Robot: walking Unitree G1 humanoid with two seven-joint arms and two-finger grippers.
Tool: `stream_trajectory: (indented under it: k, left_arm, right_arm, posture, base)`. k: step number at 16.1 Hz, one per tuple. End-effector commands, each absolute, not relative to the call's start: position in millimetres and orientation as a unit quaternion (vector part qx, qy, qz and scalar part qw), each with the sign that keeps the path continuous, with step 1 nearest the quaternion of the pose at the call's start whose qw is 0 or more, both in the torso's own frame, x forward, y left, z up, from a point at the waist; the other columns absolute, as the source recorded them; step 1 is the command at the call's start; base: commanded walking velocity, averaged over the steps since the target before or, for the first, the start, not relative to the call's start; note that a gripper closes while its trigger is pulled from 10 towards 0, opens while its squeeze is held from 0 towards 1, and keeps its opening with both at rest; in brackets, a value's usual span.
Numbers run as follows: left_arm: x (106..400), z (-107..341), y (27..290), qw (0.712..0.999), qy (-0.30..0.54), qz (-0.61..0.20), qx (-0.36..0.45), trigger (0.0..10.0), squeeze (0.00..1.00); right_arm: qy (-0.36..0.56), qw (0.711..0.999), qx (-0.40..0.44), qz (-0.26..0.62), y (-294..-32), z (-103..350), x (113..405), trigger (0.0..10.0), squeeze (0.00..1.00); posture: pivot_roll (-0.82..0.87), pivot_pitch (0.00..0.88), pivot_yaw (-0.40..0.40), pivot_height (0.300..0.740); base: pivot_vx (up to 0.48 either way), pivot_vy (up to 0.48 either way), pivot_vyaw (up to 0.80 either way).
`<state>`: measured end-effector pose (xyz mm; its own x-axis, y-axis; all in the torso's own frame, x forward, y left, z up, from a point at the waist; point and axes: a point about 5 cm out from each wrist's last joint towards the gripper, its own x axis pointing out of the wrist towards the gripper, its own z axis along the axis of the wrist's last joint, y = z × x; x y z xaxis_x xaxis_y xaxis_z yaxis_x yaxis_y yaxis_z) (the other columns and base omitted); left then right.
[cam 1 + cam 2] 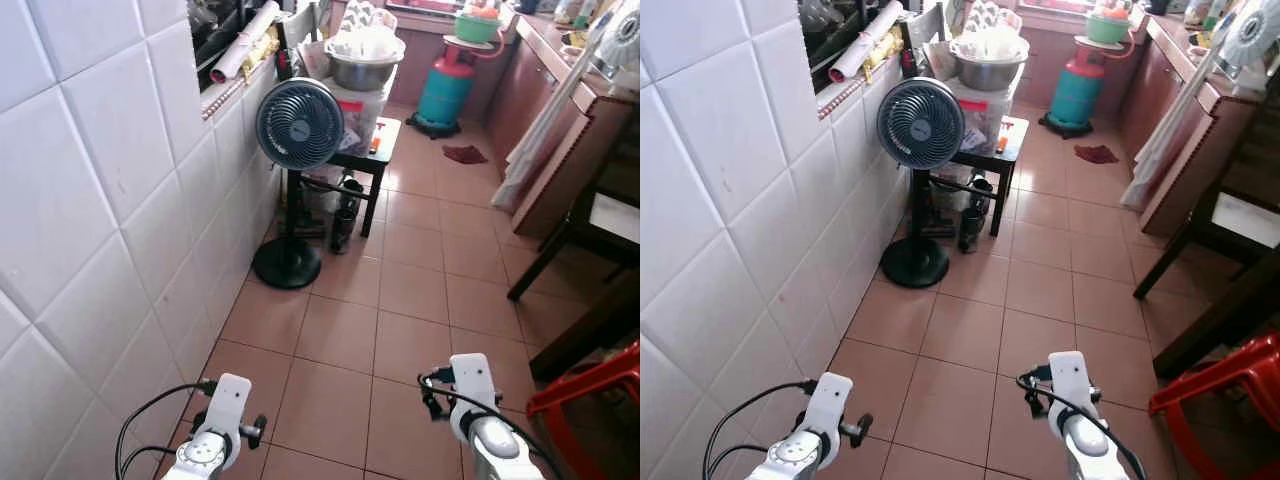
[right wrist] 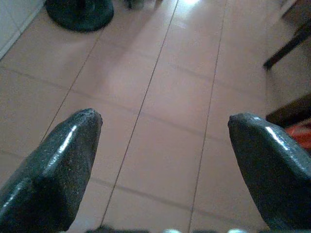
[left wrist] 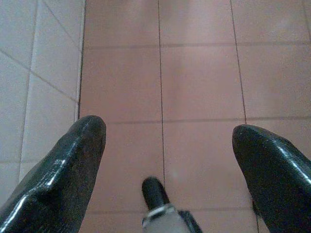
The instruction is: Setting the table
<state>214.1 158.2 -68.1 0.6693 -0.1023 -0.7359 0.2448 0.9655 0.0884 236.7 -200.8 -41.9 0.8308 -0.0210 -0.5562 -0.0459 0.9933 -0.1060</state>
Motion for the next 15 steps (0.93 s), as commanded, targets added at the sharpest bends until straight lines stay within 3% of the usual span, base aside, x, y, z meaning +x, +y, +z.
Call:
stream_trajectory:
  k: [1,6,9,12,15]
  left_arm:
    - [207.3,-72.3,158.0,0.9,0.411,-0.113,0.095,10.0,0.0]
    - [194.4,-79.0,167.2,0.877,0.437,-0.144,0.138,10.0,0.0]
    - [193.2,-79.2,173.8,0.871,0.444,-0.15,0.149,10.0,0.0]
    - [192.4,-78.0,193.2,0.887,0.449,-0.063,0.09,10.0,0.0]
    - [183.8,-82.1,191.3,0.874,0.463,-0.103,0.108,10.0,0.0]
  right_arm:
    - [0.307,0.95,-0.05,0.0,-199.4,-45.4,234.5,10.0,0.0]
    - [0.34,0.939,-0.047,0.01,-184.3,-58.3,220.5,10.0,0.0]
    - [0.353,0.934,-0.044,0.023,-177.9,-60.9,219.1,10.0,0.0]
    - [0.372,0.916,-0.096,0.117,-150.7,-66.0,215.5,10.0,0.0]
    - [0.373,0.915,-0.09,0.121,-144.2,-64.3,219.6,10.0,0.0]
  posture:
    - [0.06,0.0,-0.061,0.74]
    - [0.05,0.0,0.008,0.74]
    - [0.09,0.0,-0.019,0.74]
    - [0.14,0.0,-0.049,0.74]
    - [0.15,0.0,-0.049,0.74]
  base:
    - [0.0,0.0,0.0]
    - [0.0,0.0,-0.38]
    - [0.0,0.0,0.0]
    - [0.0,0.0,-0.17]
    - [0.0,0.0,0.0]
